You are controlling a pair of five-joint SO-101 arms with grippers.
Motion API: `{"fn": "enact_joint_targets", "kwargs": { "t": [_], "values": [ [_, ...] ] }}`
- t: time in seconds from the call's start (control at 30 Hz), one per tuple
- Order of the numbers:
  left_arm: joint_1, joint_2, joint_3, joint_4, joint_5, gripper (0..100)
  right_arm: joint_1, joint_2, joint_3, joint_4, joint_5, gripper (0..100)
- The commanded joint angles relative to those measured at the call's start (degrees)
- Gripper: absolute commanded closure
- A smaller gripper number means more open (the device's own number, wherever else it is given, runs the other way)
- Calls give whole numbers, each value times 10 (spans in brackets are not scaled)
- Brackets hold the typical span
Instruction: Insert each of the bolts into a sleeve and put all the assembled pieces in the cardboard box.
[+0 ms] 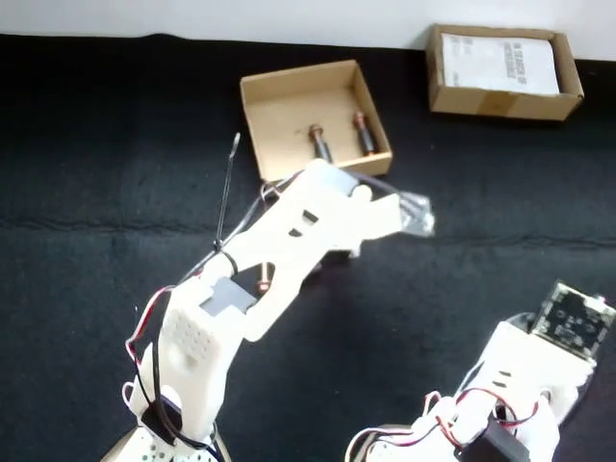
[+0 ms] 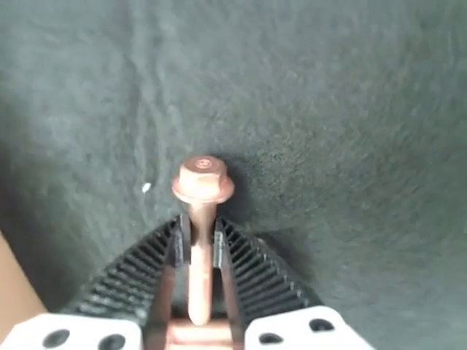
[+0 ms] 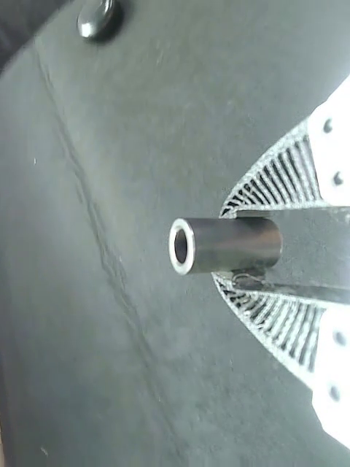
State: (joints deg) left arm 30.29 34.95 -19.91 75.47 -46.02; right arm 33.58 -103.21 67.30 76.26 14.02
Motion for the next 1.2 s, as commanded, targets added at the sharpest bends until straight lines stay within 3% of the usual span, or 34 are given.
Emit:
{"fn": "enact_joint_targets", "kwargs": {
  "t": [0.0, 0.17, 0.37, 0.53, 0.67, 0.83, 1.17],
  "values": [
    [-11, -11, -80, 3, 95, 992, -66, -8, 7, -22, 7, 991],
    [-46, -10, -202, 35, 236, 992, -145, -8, 41, -78, 6, 991],
    [-63, -10, -320, 116, 324, 992, -220, -8, 101, -138, 2, 991],
    [-72, -10, -429, 200, 345, 992, -273, -8, 151, -206, 1, 991],
    [-73, -11, -529, 258, 346, 992, -332, -9, 195, -273, -89, 991],
    [-110, -13, -638, 258, 430, 992, -416, -8, 224, -344, -172, 991],
    [-151, -15, -743, 261, 513, 992, -495, -9, 269, -421, -205, 991]
  ]
}}
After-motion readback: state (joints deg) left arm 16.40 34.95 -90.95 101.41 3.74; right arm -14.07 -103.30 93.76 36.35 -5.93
